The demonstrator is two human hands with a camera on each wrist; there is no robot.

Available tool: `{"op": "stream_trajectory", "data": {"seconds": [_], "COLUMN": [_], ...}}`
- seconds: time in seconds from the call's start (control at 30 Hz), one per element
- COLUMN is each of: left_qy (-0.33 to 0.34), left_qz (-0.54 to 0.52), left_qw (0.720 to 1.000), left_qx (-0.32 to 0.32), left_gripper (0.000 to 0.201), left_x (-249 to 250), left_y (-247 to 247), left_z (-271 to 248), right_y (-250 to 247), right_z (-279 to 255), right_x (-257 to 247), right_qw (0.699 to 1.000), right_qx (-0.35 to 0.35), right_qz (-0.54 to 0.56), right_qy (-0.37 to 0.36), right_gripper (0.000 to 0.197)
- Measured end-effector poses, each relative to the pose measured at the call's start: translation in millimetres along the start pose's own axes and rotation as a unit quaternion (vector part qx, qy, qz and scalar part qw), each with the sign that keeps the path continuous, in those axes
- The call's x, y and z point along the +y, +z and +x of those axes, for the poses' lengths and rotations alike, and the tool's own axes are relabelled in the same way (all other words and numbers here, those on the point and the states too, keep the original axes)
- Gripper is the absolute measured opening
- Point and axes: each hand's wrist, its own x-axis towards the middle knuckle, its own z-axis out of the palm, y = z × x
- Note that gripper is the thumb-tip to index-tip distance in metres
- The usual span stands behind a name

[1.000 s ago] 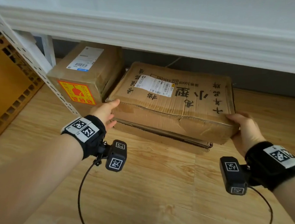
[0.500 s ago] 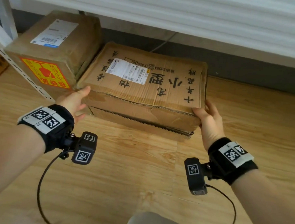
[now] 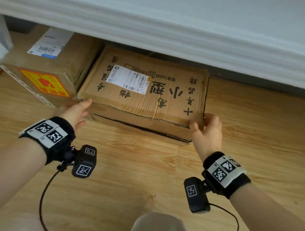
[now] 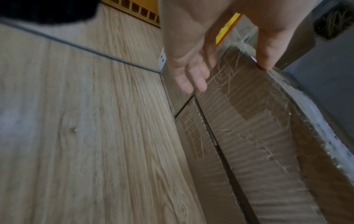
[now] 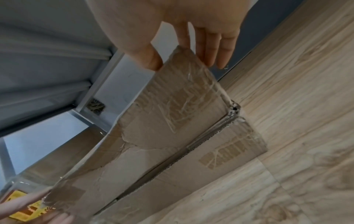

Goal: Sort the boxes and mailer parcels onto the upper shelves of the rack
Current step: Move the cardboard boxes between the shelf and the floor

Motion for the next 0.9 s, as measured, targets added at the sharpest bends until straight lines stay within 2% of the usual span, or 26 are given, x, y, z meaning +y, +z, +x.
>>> {"op": "stream_trajectory", "data": {"seconds": [0.1,0.2,0.27,0.4,0.5,0.57,0.63,0.73,0.9], "left_qy": [-0.038,-0.055,-0.041,0.011,0.106,0.148,0.175,0.216,0.299], "left_qz": [0.025,0.083,0.131,0.257,0.370,0.397,0.394,0.368,0.329], "left_qw": [0.999,0.995,0.990,0.959,0.907,0.882,0.873,0.875,0.866], "left_qx": [-0.013,-0.019,-0.025,-0.119,-0.172,-0.208,-0.226,-0.231,-0.230], "left_gripper": [0.057,0.043,0.037,0.040,0.041,0.041,0.040,0.034,0.027], "left_x": [12.4,27.6,42.0,94.0,150.6,197.9,249.6,333.5,478.2], "left_y": [-4.7,-8.6,-11.8,-19.7,-31.1,-42.2,-57.5,-83.4,-130.2], "left_z": [-25.2,-69.2,-104.6,-181.1,-240.0,-280.7,-321.2,-380.0,-469.1], "right_y": [-19.6,-46.8,-68.2,-120.6,-167.4,-203.7,-244.0,-306.3,-402.8], "right_z": [-6.0,-24.5,-41.9,-74.9,-96.3,-108.2,-119.2,-135.4,-163.0], "right_x": [-15.4,-40.6,-62.1,-121.9,-177.3,-222.8,-273.9,-354.7,-489.6], "right_qw": [0.993,0.969,0.944,0.886,0.857,0.843,0.830,0.819,0.817], "right_qx": [-0.082,-0.168,-0.228,-0.309,-0.320,-0.319,-0.319,-0.315,-0.291], "right_qz": [-0.090,-0.181,-0.237,-0.328,-0.360,-0.369,-0.377,-0.378,-0.359], "right_qy": [0.012,0.007,-0.017,-0.105,-0.184,-0.229,-0.258,-0.295,-0.344], "right_gripper": [0.059,0.059,0.057,0.052,0.048,0.047,0.046,0.045,0.049]}}
